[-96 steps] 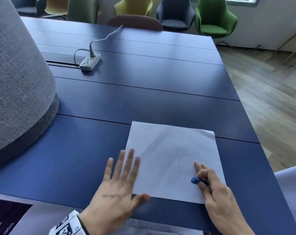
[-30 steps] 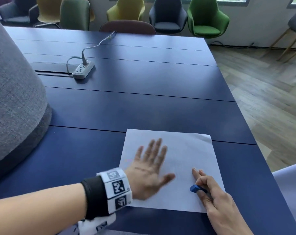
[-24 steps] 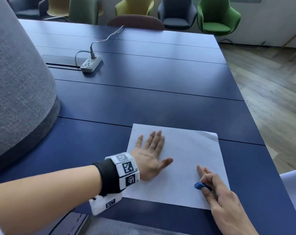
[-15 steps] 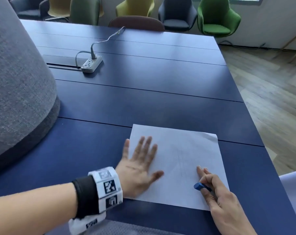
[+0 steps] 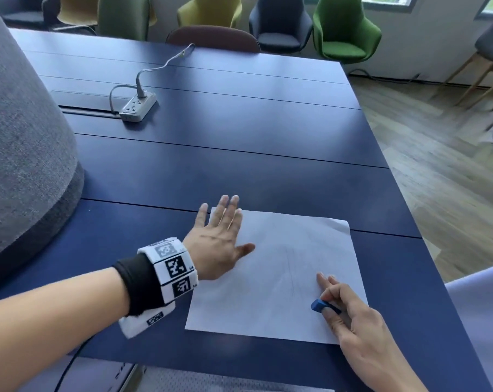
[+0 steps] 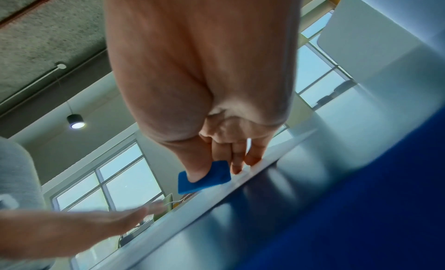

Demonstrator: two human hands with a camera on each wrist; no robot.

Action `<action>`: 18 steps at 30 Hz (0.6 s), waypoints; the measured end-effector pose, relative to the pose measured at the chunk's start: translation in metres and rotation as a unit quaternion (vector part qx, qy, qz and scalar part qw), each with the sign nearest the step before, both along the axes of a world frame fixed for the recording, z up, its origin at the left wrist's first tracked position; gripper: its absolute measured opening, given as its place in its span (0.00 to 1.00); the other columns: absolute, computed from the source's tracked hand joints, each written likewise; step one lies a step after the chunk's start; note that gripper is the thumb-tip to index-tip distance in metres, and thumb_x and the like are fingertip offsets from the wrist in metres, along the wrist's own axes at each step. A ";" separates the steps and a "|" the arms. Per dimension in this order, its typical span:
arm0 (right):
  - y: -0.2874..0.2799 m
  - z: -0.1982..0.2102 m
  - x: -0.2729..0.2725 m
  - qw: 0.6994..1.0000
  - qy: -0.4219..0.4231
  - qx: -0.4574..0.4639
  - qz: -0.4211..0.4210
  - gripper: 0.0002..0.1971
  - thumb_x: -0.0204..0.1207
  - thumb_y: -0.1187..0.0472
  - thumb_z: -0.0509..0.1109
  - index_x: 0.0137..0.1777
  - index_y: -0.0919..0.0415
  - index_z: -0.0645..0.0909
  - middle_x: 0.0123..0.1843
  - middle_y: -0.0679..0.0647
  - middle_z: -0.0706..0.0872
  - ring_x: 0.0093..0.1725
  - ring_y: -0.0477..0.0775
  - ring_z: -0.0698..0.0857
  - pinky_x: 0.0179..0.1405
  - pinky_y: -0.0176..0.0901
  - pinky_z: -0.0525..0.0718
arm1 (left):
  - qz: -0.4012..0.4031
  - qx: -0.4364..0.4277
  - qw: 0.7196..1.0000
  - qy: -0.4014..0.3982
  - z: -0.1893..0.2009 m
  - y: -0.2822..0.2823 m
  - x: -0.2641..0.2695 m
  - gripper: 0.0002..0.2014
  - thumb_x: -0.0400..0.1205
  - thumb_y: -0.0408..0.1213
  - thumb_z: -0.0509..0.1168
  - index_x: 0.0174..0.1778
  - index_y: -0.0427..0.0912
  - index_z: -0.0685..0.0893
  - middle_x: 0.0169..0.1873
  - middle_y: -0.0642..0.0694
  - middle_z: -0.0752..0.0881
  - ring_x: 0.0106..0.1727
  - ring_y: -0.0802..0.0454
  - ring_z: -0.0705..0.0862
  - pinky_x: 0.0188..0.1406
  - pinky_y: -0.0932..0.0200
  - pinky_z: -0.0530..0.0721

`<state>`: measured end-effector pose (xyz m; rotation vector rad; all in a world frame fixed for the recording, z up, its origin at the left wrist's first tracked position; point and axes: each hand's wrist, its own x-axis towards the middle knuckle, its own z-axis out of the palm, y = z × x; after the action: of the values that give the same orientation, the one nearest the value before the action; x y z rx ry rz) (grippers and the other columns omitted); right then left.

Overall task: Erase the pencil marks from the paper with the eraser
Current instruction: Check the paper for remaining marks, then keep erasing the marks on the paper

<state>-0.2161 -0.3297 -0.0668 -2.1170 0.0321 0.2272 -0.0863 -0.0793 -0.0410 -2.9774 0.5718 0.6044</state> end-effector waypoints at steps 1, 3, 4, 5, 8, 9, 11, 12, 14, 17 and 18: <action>0.000 0.001 0.001 1.000 0.004 -0.012 0.002 0.13 0.80 0.69 0.66 0.44 0.47 0.76 0.68 0.30 0.79 0.72 0.18 0.62 0.63 0.16 0.65 | -0.030 -0.022 0.999 -0.010 0.004 -0.007 0.005 0.38 0.87 0.61 0.42 0.86 0.41 0.41 0.83 0.41 0.29 0.83 0.45 0.28 0.83 0.41 0.37; -0.001 0.007 0.003 0.999 0.011 -0.039 0.008 0.13 0.80 0.67 0.67 0.44 0.46 0.76 0.68 0.29 0.79 0.72 0.19 0.63 0.61 0.15 0.66 | -0.057 -0.060 0.996 -0.013 0.007 -0.017 0.013 0.35 0.86 0.58 0.54 0.84 0.42 0.55 0.85 0.38 0.42 0.85 0.42 0.44 0.81 0.48 0.56; 0.000 0.011 0.005 0.999 0.018 -0.047 0.010 0.12 0.79 0.67 0.67 0.43 0.46 0.76 0.67 0.30 0.79 0.71 0.19 0.65 0.59 0.13 0.67 | -0.053 -0.074 0.996 -0.011 0.007 -0.019 0.015 0.33 0.85 0.58 0.58 0.81 0.43 0.62 0.83 0.36 0.50 0.83 0.41 0.53 0.76 0.49 0.65; -0.001 0.017 0.007 0.998 0.026 -0.054 0.011 0.12 0.79 0.67 0.68 0.42 0.47 0.77 0.67 0.31 0.79 0.69 0.20 0.68 0.56 0.12 0.68 | -0.047 -0.087 0.995 -0.012 0.007 -0.019 0.018 0.31 0.83 0.58 0.61 0.77 0.44 0.66 0.79 0.37 0.58 0.78 0.41 0.60 0.69 0.51 0.71; 0.000 0.036 0.023 0.994 0.042 -0.096 0.016 0.09 0.77 0.63 0.70 0.40 0.47 0.80 0.58 0.35 0.84 0.57 0.31 0.82 0.51 0.23 0.78 | -0.036 -0.105 0.994 -0.016 0.007 -0.017 0.025 0.31 0.78 0.60 0.66 0.74 0.51 0.69 0.68 0.44 0.66 0.67 0.46 0.67 0.57 0.55 0.74; 0.001 0.042 0.033 0.992 0.031 -0.124 0.015 0.07 0.76 0.61 0.71 0.41 0.46 0.81 0.53 0.37 0.86 0.52 0.36 0.83 0.49 0.27 0.80 | -0.036 -0.103 0.994 -0.015 0.007 -0.018 0.026 0.32 0.78 0.61 0.67 0.75 0.53 0.69 0.67 0.45 0.66 0.66 0.46 0.67 0.57 0.54 0.75; 0.005 0.053 0.057 0.987 0.000 -0.159 0.013 0.05 0.75 0.60 0.73 0.41 0.48 0.83 0.44 0.41 0.86 0.44 0.39 0.83 0.40 0.28 0.78 | -0.034 -0.091 0.995 -0.012 0.008 -0.020 0.028 0.34 0.76 0.62 0.68 0.76 0.56 0.68 0.66 0.45 0.66 0.65 0.46 0.67 0.58 0.53 0.76; 0.009 0.056 0.072 0.988 -0.010 -0.157 0.010 0.04 0.74 0.61 0.73 0.41 0.51 0.85 0.39 0.43 0.86 0.39 0.40 0.83 0.36 0.26 0.77 | -0.034 -0.082 0.996 -0.010 0.008 -0.021 0.029 0.35 0.75 0.63 0.68 0.76 0.57 0.68 0.65 0.45 0.66 0.65 0.46 0.67 0.58 0.52 0.76; 0.017 0.059 0.103 0.989 -0.011 -0.145 0.011 0.01 0.73 0.62 0.74 0.41 0.56 0.86 0.33 0.45 0.85 0.30 0.40 0.81 0.30 0.26 0.75 | -0.034 -0.066 0.997 -0.006 0.008 -0.024 0.031 0.37 0.72 0.65 0.70 0.75 0.58 0.68 0.65 0.45 0.65 0.64 0.46 0.66 0.58 0.51 0.77; 0.026 0.055 0.140 0.987 -0.007 -0.158 0.039 0.03 0.72 0.61 0.75 0.44 0.54 0.87 0.32 0.44 0.84 0.31 0.42 0.81 0.34 0.36 0.80 | -0.022 -0.061 0.998 0.007 0.008 -0.029 0.031 0.40 0.69 0.66 0.72 0.75 0.57 0.67 0.65 0.45 0.65 0.65 0.45 0.65 0.55 0.53 0.77; 0.028 0.052 0.149 0.985 -0.004 -0.165 0.047 0.04 0.72 0.61 0.75 0.46 0.54 0.87 0.33 0.45 0.84 0.32 0.44 0.82 0.35 0.38 0.82 | -0.018 -0.062 0.998 0.008 0.007 -0.030 0.031 0.40 0.69 0.66 0.73 0.74 0.57 0.68 0.65 0.45 0.64 0.65 0.44 0.65 0.55 0.53 0.77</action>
<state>-0.0673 -0.3018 -0.0144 -2.4520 -0.0378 0.2847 -0.0557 -0.1095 -0.0337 -3.0724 0.6883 0.6136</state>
